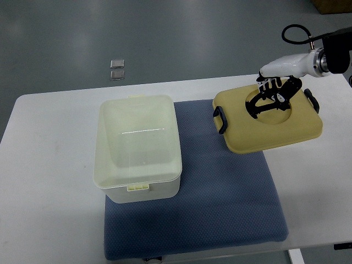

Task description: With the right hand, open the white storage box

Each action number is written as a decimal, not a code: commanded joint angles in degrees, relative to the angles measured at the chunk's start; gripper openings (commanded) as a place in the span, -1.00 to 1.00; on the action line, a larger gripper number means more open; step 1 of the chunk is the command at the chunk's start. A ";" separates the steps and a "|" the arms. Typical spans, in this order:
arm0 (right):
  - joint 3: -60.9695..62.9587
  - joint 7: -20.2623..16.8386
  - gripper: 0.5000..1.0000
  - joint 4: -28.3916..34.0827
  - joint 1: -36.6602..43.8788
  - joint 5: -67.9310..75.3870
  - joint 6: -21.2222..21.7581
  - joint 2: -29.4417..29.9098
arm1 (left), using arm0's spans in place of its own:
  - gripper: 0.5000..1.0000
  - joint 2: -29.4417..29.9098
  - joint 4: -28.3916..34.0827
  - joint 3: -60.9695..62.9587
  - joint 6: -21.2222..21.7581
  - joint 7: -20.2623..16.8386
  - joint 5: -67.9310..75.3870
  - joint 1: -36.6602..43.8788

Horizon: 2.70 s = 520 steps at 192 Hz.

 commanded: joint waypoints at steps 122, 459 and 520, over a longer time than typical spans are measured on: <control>0.08 0.00 -1.00 1.23 -2.46 0.09 0.00 3.99 | 1.00 0.00 0.00 0.09 0.00 0.02 -0.09 0.00; 14.14 0.00 0.77 -3.78 -5.80 1.23 0.00 13.48 | 1.00 0.00 0.09 0.09 0.00 0.02 -0.09 0.00; 34.88 -2.55 0.76 -22.33 -14.50 76.03 0.00 21.83 | 1.00 0.00 -0.09 0.00 0.00 0.02 0.00 0.00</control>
